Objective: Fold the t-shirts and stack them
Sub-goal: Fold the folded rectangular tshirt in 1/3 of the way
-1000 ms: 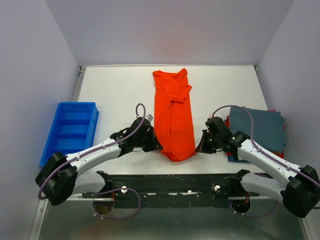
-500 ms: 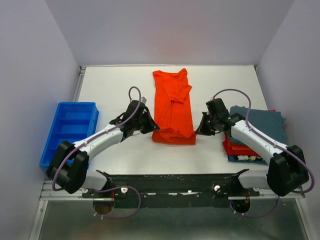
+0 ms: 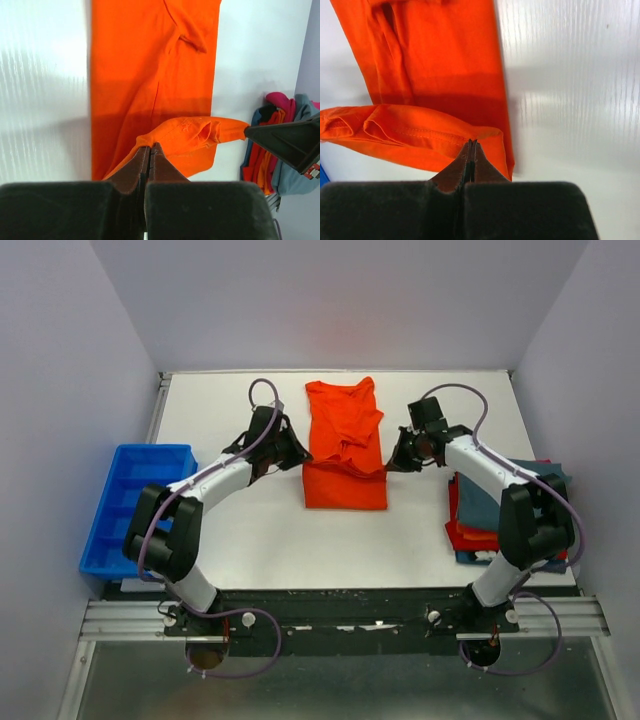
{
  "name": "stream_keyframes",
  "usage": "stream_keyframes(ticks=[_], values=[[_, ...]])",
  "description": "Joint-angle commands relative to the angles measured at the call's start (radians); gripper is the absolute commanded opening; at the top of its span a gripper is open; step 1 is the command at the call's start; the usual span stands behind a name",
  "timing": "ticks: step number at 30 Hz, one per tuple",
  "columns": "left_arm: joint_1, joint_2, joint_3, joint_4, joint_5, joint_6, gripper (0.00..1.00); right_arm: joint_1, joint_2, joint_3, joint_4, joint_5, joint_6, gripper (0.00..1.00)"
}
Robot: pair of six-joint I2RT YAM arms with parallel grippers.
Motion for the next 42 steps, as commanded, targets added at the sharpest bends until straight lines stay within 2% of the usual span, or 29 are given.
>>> stream_keyframes(ticks=[1,9,26,27,28,29,30,32,33,37,42], values=[[0.018,0.064,0.088,0.018,0.006,0.042,0.00,-0.024,0.069,0.099,-0.001,-0.021,-0.011,0.01],[0.040,0.174,0.193,0.035,0.018,0.050,0.00,-0.045,0.201,0.268,-0.042,-0.015,-0.009,0.01],[0.067,0.387,0.383,0.054,0.055,0.053,0.00,-0.082,0.364,0.450,-0.059,-0.026,-0.005,0.01],[0.069,0.395,0.387,0.047,0.057,0.047,0.17,-0.085,0.388,0.470,-0.071,-0.027,-0.002,0.10],[0.072,0.400,0.388,0.053,0.066,0.046,0.40,-0.088,0.402,0.487,-0.079,-0.032,0.001,0.22],[0.072,0.398,0.380,0.064,0.064,0.044,0.61,-0.090,0.407,0.492,-0.079,-0.027,0.005,0.43],[0.074,0.391,0.371,0.066,0.060,0.044,0.71,-0.090,0.402,0.490,-0.081,-0.015,0.009,0.55],[0.080,0.371,0.352,0.096,0.052,0.053,0.81,-0.090,0.372,0.458,-0.055,-0.018,0.008,0.59],[0.083,0.354,0.348,0.101,0.049,0.059,0.83,-0.090,0.344,0.425,-0.039,-0.019,0.012,0.59],[0.081,0.268,0.294,0.073,0.032,0.081,0.85,-0.088,0.209,0.259,0.024,-0.019,0.008,0.59],[0.074,0.122,0.124,0.012,-0.003,0.078,0.84,-0.084,0.063,0.018,0.077,-0.055,-0.003,0.51]])
